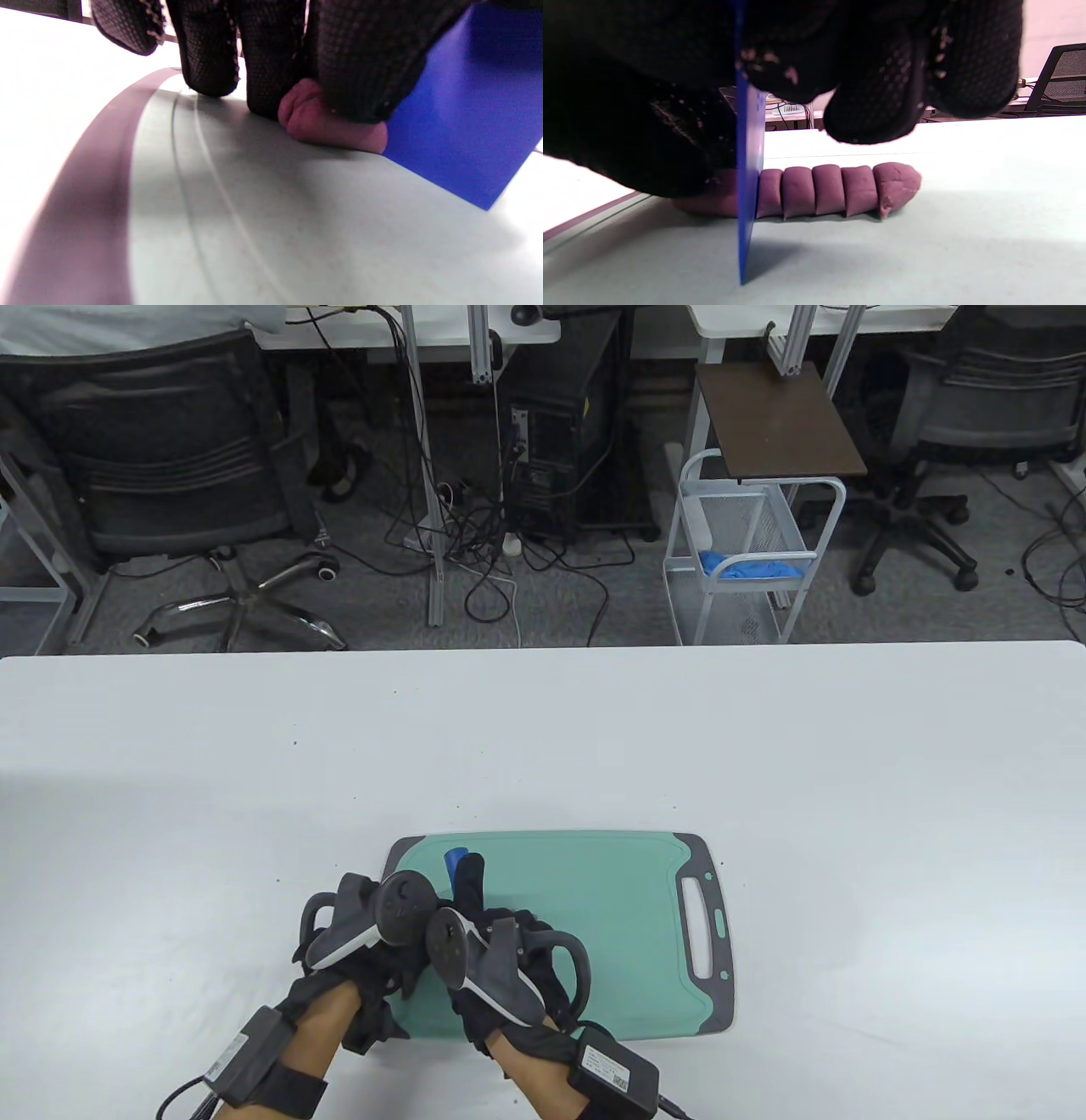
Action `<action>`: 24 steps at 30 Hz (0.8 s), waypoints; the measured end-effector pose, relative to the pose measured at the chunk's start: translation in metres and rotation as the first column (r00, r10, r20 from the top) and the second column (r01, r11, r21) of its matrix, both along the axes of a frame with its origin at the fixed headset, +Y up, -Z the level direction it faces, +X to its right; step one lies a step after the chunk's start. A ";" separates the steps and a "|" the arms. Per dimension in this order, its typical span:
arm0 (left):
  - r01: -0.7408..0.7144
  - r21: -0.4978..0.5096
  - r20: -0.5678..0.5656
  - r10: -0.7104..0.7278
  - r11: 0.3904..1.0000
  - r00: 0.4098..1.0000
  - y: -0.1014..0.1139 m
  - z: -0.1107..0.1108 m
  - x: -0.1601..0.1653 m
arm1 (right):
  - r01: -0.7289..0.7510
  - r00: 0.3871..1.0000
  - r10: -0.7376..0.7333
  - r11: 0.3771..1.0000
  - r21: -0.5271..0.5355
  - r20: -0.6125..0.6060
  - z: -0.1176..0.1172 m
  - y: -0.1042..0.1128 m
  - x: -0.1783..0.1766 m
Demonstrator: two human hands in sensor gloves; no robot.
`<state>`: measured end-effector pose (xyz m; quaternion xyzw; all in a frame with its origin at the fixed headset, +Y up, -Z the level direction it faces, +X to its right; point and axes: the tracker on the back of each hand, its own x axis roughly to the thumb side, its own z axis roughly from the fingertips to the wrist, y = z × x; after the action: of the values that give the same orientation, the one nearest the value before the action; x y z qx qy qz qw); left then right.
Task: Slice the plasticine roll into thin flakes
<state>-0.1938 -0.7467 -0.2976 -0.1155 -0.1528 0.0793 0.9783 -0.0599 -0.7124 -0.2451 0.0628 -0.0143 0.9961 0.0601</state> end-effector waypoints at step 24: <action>0.022 0.053 -0.040 -0.019 0.998 0.999 0.001 0.000 -0.005 | 0.097 0.995 -0.097 0.995 0.008 0.001 0.015 0.017 0.016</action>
<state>-0.1991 -0.7456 -0.2972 -0.0892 -0.1345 0.0674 0.9846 -0.0443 -0.6954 -0.2305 0.0615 -0.0211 0.9920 0.1081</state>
